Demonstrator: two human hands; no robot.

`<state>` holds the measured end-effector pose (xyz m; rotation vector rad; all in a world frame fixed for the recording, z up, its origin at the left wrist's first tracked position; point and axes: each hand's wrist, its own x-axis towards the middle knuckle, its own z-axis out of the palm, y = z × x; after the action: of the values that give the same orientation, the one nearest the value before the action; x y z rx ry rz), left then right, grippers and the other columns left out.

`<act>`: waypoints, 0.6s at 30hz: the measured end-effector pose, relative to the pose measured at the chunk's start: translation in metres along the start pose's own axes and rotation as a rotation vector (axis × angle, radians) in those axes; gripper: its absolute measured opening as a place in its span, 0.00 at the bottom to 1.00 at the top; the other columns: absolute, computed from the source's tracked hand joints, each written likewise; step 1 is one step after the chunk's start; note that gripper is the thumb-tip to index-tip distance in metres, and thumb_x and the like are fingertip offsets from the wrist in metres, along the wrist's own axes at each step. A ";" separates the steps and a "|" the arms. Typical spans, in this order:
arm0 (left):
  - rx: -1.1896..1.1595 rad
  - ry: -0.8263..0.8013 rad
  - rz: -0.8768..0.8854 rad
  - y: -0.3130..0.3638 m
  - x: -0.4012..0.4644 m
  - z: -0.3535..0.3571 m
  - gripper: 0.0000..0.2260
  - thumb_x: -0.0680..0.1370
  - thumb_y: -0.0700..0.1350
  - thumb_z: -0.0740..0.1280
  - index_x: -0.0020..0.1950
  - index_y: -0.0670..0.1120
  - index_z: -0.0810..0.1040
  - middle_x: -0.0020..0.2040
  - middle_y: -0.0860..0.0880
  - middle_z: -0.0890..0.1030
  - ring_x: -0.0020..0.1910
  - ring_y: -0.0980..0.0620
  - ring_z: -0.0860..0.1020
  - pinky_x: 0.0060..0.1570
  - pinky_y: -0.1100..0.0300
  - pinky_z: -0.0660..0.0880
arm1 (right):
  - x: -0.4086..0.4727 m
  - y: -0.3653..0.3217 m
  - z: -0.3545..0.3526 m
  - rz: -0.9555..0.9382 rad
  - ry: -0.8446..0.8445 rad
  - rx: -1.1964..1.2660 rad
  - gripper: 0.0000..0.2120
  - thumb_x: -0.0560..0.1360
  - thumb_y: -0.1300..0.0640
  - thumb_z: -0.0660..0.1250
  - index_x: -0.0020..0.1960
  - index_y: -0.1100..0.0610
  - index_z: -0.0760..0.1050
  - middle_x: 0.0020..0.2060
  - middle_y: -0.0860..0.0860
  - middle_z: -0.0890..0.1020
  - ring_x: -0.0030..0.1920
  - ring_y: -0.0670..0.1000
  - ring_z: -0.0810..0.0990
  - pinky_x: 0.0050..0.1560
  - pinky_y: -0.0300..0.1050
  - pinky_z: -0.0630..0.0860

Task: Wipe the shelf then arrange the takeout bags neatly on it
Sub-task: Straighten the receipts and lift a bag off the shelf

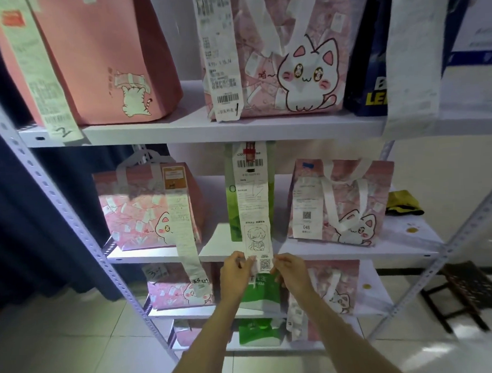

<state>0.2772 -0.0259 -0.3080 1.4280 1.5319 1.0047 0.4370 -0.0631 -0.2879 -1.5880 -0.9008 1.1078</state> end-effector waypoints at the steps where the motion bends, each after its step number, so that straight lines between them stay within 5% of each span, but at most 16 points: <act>1: -0.006 -0.007 0.002 -0.002 0.000 0.000 0.15 0.78 0.50 0.73 0.42 0.41 0.75 0.35 0.46 0.83 0.33 0.49 0.83 0.37 0.47 0.80 | -0.002 0.002 -0.001 -0.003 0.015 -0.006 0.04 0.81 0.66 0.67 0.49 0.62 0.80 0.32 0.55 0.82 0.23 0.43 0.76 0.23 0.33 0.69; 5: -0.037 -0.039 0.001 -0.008 -0.006 -0.005 0.10 0.80 0.50 0.71 0.42 0.45 0.79 0.39 0.50 0.85 0.39 0.47 0.84 0.40 0.52 0.81 | -0.012 0.010 -0.004 -0.012 0.061 -0.025 0.05 0.80 0.63 0.67 0.47 0.56 0.80 0.33 0.53 0.83 0.25 0.43 0.77 0.26 0.34 0.72; 9: -0.105 -0.042 0.005 -0.013 -0.013 -0.015 0.09 0.81 0.48 0.69 0.43 0.47 0.78 0.36 0.48 0.84 0.34 0.51 0.80 0.40 0.48 0.79 | -0.017 0.024 -0.001 0.072 0.024 -0.008 0.03 0.80 0.62 0.68 0.50 0.60 0.80 0.36 0.56 0.84 0.27 0.45 0.77 0.27 0.35 0.72; 13: -0.132 -0.010 -0.019 -0.017 -0.029 -0.031 0.07 0.81 0.49 0.69 0.46 0.47 0.79 0.41 0.49 0.84 0.35 0.55 0.80 0.39 0.58 0.79 | -0.022 0.041 0.022 0.121 -0.085 -0.058 0.04 0.81 0.61 0.67 0.50 0.59 0.80 0.38 0.55 0.84 0.31 0.48 0.78 0.29 0.38 0.73; 18: -0.062 0.055 -0.068 -0.049 -0.038 -0.071 0.07 0.81 0.46 0.70 0.45 0.45 0.79 0.34 0.47 0.81 0.30 0.54 0.77 0.29 0.65 0.74 | -0.024 0.047 0.067 0.140 -0.176 -0.080 0.04 0.81 0.59 0.68 0.51 0.59 0.81 0.39 0.56 0.84 0.31 0.49 0.78 0.28 0.38 0.73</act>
<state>0.1949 -0.0681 -0.3259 1.3062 1.5652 1.0493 0.3680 -0.0780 -0.3360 -1.6576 -0.9716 1.3417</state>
